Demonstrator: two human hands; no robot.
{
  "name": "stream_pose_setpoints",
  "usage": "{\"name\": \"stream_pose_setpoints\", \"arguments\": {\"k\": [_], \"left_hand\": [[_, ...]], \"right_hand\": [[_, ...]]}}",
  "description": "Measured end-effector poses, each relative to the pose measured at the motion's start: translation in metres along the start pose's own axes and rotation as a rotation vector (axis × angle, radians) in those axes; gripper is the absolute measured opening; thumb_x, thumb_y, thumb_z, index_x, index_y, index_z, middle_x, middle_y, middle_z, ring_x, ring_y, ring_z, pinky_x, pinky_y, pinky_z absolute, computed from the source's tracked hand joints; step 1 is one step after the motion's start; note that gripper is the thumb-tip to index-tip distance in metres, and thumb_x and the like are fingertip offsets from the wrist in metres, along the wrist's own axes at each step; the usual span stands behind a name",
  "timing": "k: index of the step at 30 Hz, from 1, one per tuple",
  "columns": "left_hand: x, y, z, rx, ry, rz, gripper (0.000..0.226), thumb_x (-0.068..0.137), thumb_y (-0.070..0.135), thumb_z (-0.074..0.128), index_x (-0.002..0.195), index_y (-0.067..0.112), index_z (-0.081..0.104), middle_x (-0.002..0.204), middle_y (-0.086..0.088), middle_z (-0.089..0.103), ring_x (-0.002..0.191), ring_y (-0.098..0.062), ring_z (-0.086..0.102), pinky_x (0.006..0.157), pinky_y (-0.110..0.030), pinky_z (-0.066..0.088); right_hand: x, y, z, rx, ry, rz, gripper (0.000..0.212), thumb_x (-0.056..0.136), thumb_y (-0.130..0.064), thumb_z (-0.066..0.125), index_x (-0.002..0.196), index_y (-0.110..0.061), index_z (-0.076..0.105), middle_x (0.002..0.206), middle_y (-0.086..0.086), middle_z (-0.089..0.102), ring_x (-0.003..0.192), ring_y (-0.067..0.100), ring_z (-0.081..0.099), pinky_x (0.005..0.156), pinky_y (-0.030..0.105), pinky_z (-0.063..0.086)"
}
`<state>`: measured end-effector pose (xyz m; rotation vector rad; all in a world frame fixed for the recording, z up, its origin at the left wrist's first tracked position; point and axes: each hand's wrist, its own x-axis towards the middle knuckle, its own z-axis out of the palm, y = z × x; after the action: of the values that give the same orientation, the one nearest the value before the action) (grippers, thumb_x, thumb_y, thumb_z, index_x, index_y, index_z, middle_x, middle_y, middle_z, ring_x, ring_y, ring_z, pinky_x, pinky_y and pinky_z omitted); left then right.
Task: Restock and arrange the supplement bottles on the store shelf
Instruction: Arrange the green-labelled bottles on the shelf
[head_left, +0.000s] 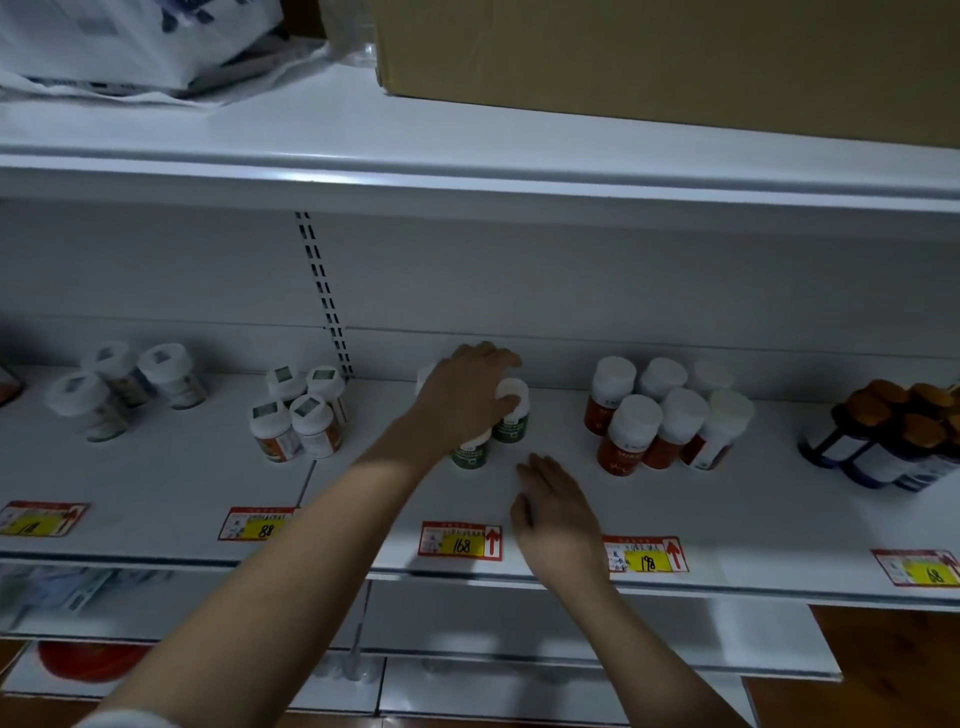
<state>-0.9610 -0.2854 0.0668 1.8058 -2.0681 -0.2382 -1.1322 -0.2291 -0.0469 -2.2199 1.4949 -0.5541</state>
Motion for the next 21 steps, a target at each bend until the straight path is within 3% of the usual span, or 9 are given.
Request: {"name": "stream_pose_setpoints", "arguments": {"k": [4,7,12,15,18,21], "left_hand": [[0.031,0.002,-0.003,0.103,-0.294,-0.022,0.062,0.095,0.033,0.063,0.150,0.022,0.037,0.151,-0.006,0.042,0.135,-0.025,0.039,0.107,-0.035,0.032],[0.039,0.000,0.005,0.118,-0.389,-0.024,0.063,0.092,0.029,0.067,0.148,0.020,0.040,0.150,-0.006,0.045,0.134,-0.025,0.043,0.105,-0.033,0.035],[0.041,-0.003,0.012,0.022,-0.351,-0.042,0.062,0.088,0.024,0.072,0.144,0.018,0.045,0.143,-0.007,0.051,0.126,-0.026,0.048,0.094,-0.030,0.037],[0.041,-0.005,0.009,-0.069,-0.308,-0.070,0.057,0.083,0.024,0.078,0.130,0.015,0.048,0.129,-0.011,0.059,0.106,-0.026,0.055,0.080,-0.031,0.040],[0.036,0.000,-0.002,-0.236,-0.214,-0.110,0.045,0.081,0.024,0.080,0.116,0.012,0.054,0.117,-0.010,0.063,0.102,-0.026,0.060,0.084,-0.037,0.049],[0.023,0.010,-0.019,-0.466,-0.097,-0.120,0.037,0.082,0.024,0.080,0.111,0.013,0.060,0.111,-0.004,0.067,0.102,-0.020,0.063,0.082,-0.030,0.050]], "right_hand": [[-0.001,0.002,0.005,-0.002,0.063,-0.001,0.053,0.092,-0.031,0.035,0.134,-0.011,0.061,0.145,0.009,0.053,0.138,0.024,0.046,0.117,0.033,0.028],[-0.001,0.004,0.006,0.003,0.094,-0.010,0.051,0.090,-0.029,0.037,0.128,-0.011,0.066,0.139,0.010,0.059,0.132,0.025,0.053,0.112,0.038,0.038],[0.002,0.005,0.008,0.002,0.102,-0.011,0.052,0.089,-0.030,0.036,0.127,-0.011,0.066,0.139,0.009,0.059,0.132,0.025,0.053,0.111,0.040,0.040],[0.001,0.007,0.009,0.001,0.112,-0.012,0.052,0.090,-0.032,0.035,0.129,-0.012,0.065,0.141,0.008,0.058,0.134,0.024,0.051,0.112,0.040,0.041],[0.001,0.005,0.006,0.007,0.077,-0.006,0.051,0.094,-0.030,0.036,0.136,-0.013,0.059,0.148,0.006,0.051,0.141,0.022,0.043,0.117,0.033,0.029],[0.003,0.004,0.000,0.002,0.002,-0.001,0.047,0.100,-0.023,0.044,0.146,-0.017,0.048,0.158,0.000,0.036,0.148,0.015,0.026,0.117,0.019,0.011]]}}
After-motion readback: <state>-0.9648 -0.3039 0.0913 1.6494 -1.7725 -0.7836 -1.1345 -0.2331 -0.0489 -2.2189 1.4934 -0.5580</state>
